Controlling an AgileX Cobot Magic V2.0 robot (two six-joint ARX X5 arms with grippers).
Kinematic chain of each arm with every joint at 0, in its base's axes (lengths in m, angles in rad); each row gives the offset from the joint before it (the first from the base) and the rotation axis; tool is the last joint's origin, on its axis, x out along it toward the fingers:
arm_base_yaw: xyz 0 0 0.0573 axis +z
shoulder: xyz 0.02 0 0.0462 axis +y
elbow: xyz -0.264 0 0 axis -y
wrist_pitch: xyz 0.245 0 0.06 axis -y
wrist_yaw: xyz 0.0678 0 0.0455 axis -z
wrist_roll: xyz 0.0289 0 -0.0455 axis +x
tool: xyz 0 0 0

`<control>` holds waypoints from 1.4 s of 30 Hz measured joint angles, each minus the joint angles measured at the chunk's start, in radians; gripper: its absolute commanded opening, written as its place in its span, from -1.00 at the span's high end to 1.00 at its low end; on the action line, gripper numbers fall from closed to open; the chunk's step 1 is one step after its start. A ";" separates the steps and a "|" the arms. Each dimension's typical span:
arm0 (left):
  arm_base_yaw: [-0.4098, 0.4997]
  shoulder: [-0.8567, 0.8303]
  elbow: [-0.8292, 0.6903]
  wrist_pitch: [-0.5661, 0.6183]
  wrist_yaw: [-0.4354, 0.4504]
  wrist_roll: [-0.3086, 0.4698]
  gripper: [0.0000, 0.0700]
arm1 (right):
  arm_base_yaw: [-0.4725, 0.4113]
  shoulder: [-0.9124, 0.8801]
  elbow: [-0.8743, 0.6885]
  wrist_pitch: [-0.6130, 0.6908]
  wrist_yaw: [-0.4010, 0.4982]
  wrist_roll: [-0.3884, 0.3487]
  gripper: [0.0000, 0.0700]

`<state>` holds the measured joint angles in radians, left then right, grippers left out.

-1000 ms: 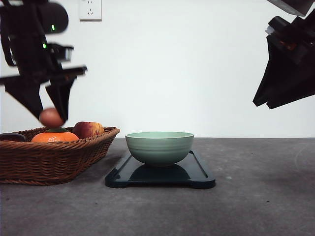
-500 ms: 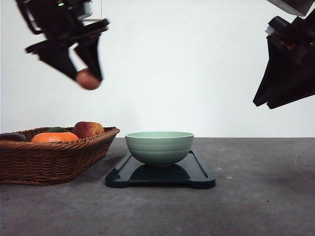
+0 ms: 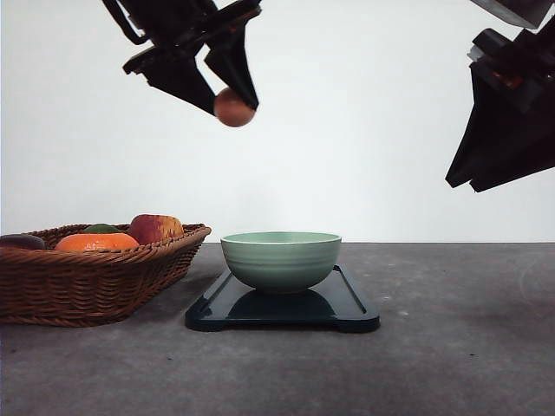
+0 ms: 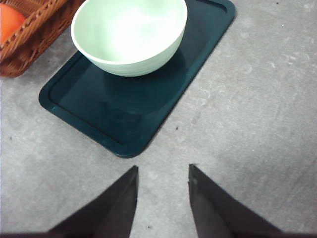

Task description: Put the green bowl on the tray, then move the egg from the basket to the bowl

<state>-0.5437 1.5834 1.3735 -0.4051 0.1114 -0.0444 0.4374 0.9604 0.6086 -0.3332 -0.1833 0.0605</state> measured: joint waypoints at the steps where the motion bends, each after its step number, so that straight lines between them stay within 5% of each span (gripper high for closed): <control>1: -0.005 0.008 0.000 0.005 0.000 0.000 0.47 | 0.000 0.000 0.000 0.000 0.000 0.000 0.43; 22: -0.053 0.307 0.000 0.105 -0.001 0.005 0.46 | 0.000 0.000 0.000 -0.025 0.000 0.000 0.43; 42: -0.053 0.391 0.000 0.208 -0.001 0.019 0.46 | 0.000 0.000 0.000 -0.059 0.000 0.000 0.43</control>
<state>-0.5972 1.9740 1.3735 -0.1973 0.1104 -0.0257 0.4374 0.9604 0.6086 -0.3920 -0.1834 0.0605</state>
